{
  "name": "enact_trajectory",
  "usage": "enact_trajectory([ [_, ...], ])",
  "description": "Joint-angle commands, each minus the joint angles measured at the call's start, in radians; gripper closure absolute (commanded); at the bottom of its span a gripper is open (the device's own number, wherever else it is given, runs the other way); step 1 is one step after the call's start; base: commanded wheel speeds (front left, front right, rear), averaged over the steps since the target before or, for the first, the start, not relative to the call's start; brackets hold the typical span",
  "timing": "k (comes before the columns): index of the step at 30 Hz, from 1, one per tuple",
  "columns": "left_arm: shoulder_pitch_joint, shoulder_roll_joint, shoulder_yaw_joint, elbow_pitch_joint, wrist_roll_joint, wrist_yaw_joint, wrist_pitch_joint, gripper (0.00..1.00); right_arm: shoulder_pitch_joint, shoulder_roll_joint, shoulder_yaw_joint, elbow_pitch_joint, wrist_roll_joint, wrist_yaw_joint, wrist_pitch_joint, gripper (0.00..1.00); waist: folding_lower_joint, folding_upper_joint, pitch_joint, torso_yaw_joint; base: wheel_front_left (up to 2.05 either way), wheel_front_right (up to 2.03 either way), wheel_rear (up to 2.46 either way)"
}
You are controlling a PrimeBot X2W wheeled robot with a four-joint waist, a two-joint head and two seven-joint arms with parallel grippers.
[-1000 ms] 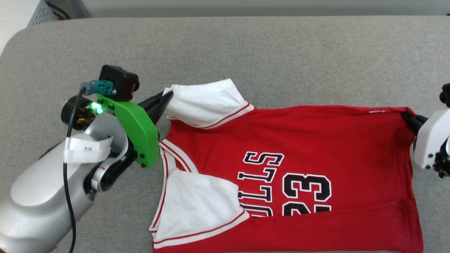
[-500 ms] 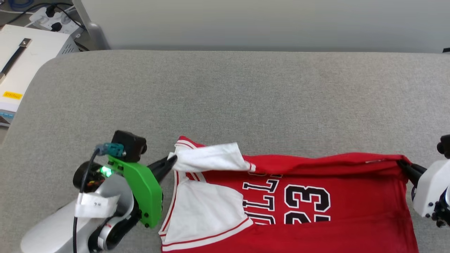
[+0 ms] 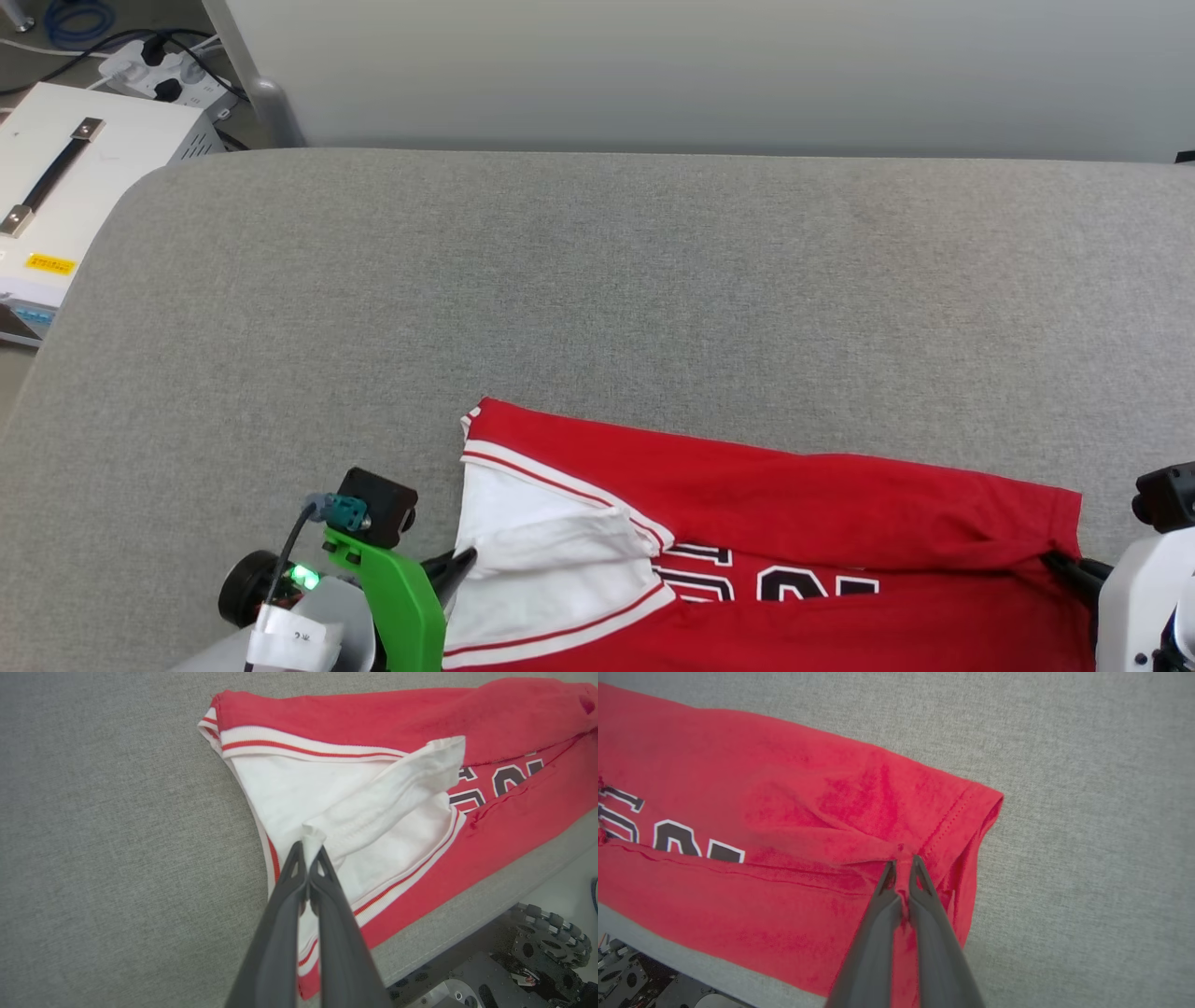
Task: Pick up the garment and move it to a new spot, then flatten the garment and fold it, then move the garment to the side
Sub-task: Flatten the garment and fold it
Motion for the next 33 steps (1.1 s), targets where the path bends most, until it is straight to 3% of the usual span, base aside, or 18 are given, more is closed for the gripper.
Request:
enact_trajectory([
  [1,0.019,-0.009,-0.006,0.014,0.005,-0.006,-0.005,1.0,0.013,-0.008,0.006,-0.002,-0.006,-0.001,0.003,1.0,0.0001,-0.0001,0.0,-0.001,0.0,0.0,0.0],
  [12,0.024,-0.069,-0.064,0.111,0.039,-0.043,-0.005,1.0,0.009,-0.042,0.077,0.041,-0.038,-0.001,-0.024,1.0,0.0001,-0.0001,-0.009,-0.002,0.0,0.0,0.0],
  [13,0.021,-0.072,-0.069,0.12,0.048,-0.045,-0.006,0.84,0.008,-0.043,0.082,0.048,-0.041,-0.001,-0.024,1.0,0.0001,-0.0001,-0.011,-0.002,0.0,0.0,0.0],
  [14,0.019,-0.082,-0.078,0.141,0.06,-0.048,-0.01,0.0,0.005,-0.04,0.09,0.059,-0.05,-0.001,-0.032,0.0,0.0001,-0.0001,-0.016,-0.002,0.0,0.0,0.0],
  [23,0.022,-0.097,-0.032,0.173,0.06,-0.023,-0.107,0.0,0.012,-0.024,0.063,0.058,-0.026,-0.001,-0.02,0.0,0.0001,-0.0001,-0.054,-0.007,0.0,0.0,0.0],
  [27,0.025,-0.092,0.02,0.155,0.064,0.016,-0.197,0.0,0.024,-0.011,0.007,0.021,-0.015,-0.001,0.019,0.0,0.0001,-0.0001,-0.064,-0.01,0.0,0.0,0.0],
  [33,0.027,-0.099,0.098,0.119,0.11,0.089,-0.366,0.0,0.041,0.062,-0.123,-0.019,-0.036,-0.001,0.092,0.0,0.0001,-0.0001,-0.053,-0.006,0.0,0.0,0.0],
])
